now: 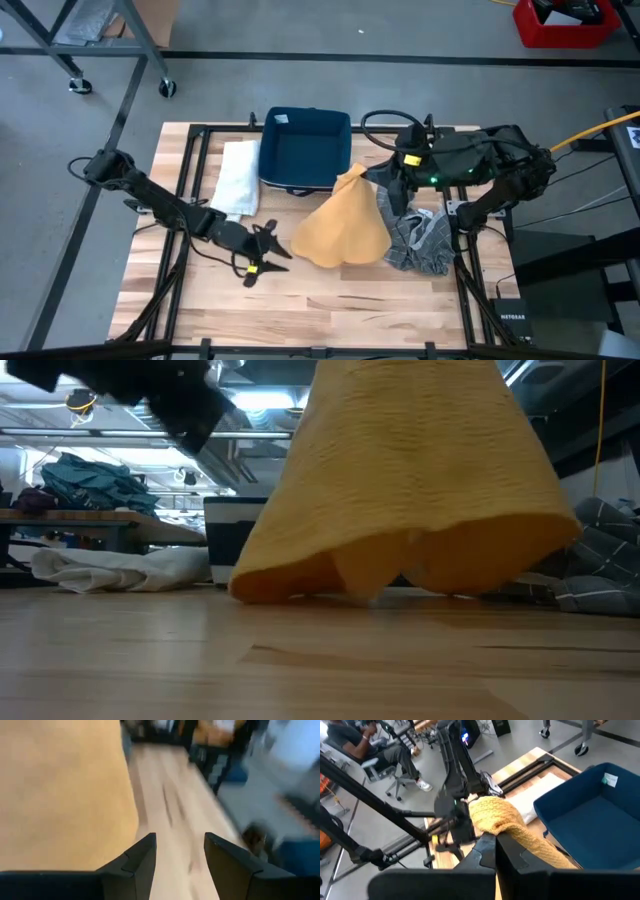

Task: Fold towel
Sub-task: Fold the yellow towel

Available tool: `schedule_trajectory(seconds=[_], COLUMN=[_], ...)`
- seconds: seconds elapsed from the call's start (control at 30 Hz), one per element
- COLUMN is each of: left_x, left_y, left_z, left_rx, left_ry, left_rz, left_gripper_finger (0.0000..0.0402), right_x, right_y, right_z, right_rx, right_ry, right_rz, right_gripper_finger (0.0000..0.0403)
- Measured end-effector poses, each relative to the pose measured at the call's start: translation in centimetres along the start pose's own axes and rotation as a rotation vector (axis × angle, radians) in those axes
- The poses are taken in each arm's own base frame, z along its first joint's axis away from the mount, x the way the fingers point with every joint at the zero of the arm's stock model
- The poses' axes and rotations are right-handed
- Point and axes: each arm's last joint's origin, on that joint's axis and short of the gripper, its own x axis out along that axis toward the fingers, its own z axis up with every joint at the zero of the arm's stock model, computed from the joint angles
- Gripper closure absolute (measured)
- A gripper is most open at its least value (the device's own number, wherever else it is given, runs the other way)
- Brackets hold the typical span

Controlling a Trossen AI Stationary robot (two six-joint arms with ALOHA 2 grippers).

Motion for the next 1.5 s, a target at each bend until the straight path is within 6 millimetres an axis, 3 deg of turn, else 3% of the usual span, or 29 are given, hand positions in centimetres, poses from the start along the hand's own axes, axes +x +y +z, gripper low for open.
schedule_trajectory(seconds=[0.27,0.47,0.67,0.9,1.13,1.3,1.5], left_x=[-0.4,-0.4,-0.3,0.0,-0.2,-0.9,-2.0], left_y=[0.6,1.3,1.2,0.6,0.4,1.6,4.3], left_z=[-2.6,-2.5,-2.0,0.0,2.3,4.7,7.8], left_rx=[0.048,-0.071,-0.083,-0.065,0.088,0.141,0.124], left_ry=[0.239,0.220,0.169,-0.034,-0.247,-0.476,-0.714], left_rz=[0.170,0.251,0.241,0.176,0.150,0.195,0.235], left_gripper_finger=[0.0243,0.0243,0.0243,0.0243,0.0243,0.0243,0.0243], right_x=[0.0,0.1,0.0,-0.2,-0.4,0.0,1.2], right_y=[0.6,1.1,1.2,0.4,-0.5,-0.4,-0.1], right_z=[0.6,0.2,-0.5,-1.7,-2.6,-2.7,-3.0], right_rx=[0.028,0.020,-0.012,-0.001,0.093,0.096,0.051], right_ry=[-0.029,0.086,0.228,0.394,0.505,0.509,0.519], right_rz=[0.094,0.233,0.340,0.291,0.176,0.170,0.159], right_gripper_finger=[0.0403,0.0403,0.0402,0.0402,0.0402,0.0402,0.0402])
